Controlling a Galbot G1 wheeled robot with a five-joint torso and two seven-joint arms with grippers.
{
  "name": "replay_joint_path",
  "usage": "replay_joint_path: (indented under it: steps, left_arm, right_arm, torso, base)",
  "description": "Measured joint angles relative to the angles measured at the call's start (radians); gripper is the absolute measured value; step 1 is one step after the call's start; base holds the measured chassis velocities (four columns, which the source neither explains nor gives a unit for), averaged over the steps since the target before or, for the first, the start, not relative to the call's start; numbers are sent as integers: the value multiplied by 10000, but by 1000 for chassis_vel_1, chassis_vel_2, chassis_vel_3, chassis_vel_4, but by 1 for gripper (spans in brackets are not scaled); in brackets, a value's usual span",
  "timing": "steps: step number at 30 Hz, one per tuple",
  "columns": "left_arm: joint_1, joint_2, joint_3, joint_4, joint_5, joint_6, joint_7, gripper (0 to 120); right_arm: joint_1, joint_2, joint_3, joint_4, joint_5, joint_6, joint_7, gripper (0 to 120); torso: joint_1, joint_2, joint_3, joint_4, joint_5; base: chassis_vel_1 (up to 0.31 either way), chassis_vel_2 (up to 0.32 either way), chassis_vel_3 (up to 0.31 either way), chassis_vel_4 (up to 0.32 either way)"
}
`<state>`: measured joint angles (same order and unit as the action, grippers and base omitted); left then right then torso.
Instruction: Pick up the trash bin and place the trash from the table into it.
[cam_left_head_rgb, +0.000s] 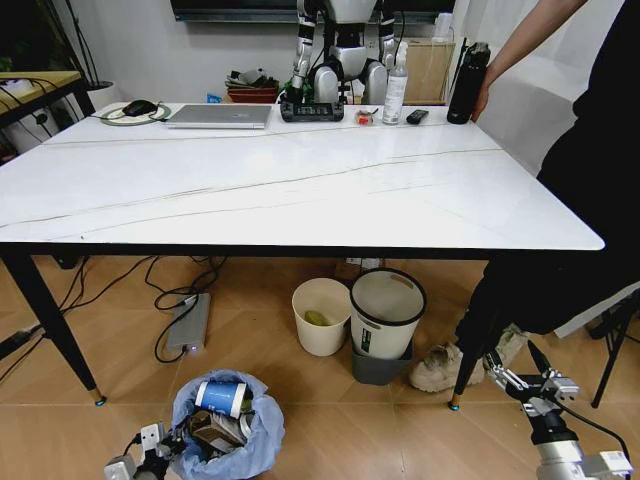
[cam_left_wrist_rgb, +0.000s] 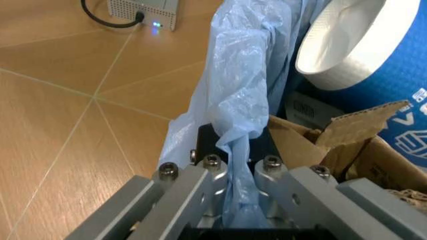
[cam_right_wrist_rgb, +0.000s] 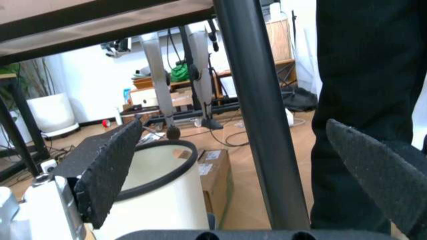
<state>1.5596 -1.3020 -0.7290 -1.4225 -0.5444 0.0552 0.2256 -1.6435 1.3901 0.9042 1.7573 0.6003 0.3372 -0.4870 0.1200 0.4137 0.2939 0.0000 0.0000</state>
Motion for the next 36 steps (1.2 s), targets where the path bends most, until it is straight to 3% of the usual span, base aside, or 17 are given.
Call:
replay_joint_path:
  steps: [17, 34, 36]
  left_arm:
    - [-526, -35, 74, 779, -35, -598, 69, 0]
    - [-682, -21, 114, 927, -203, -552, 47, 0]
    - [-701, -19, 125, 929, -230, -545, 66, 5]
  right_arm:
    - [0, 0, 0, 0, 0, 0, 0, 100]
    - [0, 0, 0, 0, 0, 0, 0, 100]
    - [0, 0, 0, 0, 0, 0, 0, 100]
  torso:
    - [-40, -153, -114, 0, 0]
    - [-18, -91, -75, 0, 0]
    - [-17, -86, -73, 0, 0]
  base:
    - [0, 0, 0, 0]
    - [0, 0, 0, 0]
    - [0, 0, 0, 0]
